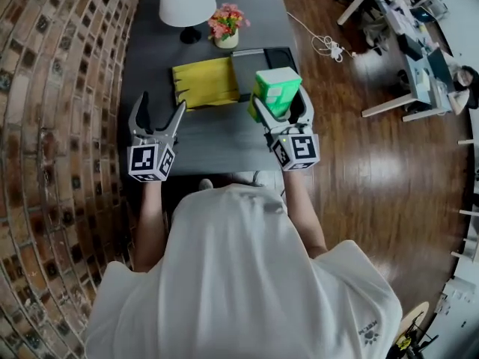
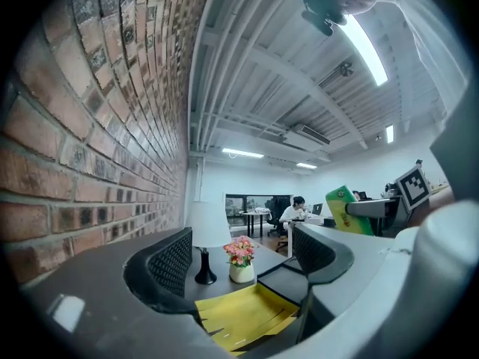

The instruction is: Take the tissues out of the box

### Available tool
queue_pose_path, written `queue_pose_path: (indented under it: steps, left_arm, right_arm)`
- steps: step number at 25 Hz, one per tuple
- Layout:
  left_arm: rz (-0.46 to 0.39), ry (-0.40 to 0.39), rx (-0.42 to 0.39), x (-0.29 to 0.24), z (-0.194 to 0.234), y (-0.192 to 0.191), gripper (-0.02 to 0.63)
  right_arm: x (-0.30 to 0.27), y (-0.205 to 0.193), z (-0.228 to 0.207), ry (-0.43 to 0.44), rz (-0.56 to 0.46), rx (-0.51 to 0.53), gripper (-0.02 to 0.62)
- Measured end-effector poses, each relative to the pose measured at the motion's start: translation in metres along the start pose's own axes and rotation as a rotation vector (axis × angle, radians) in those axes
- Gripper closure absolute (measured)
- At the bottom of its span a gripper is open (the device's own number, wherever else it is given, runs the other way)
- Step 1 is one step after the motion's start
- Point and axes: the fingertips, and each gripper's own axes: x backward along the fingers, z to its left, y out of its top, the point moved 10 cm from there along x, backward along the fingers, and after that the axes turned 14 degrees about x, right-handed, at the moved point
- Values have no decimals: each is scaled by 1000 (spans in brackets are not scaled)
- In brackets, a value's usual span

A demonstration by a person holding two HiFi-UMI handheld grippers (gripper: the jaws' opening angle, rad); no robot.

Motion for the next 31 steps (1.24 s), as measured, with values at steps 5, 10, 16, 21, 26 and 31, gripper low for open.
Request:
queue_pose_path:
  steps: [5,10,16,21,26,31]
  left_arm:
    - [-3,-26,-25,10,-20,-2,207]
    - [-16,-7,-9,20,-31,-7,207]
    - [-24,12,-36,20,-32,-4,207]
    - [-39,17,-42,16,-34,-1,207]
    - [-44,22,-38,16,-36,-1,207]
    - [-49,27,-36,16,-36,-1,207]
  right_arm:
    - [32,8,21,-39,-2,90,122]
    - [45,-3,27,-62,17,65,123]
    - [43,-7,16,-93,40,65,123]
    - [34,-2,18,-70,44,99,123]
    - [29,3,20,-51,32,122,123]
    - [28,5,17,-54,27,115,123]
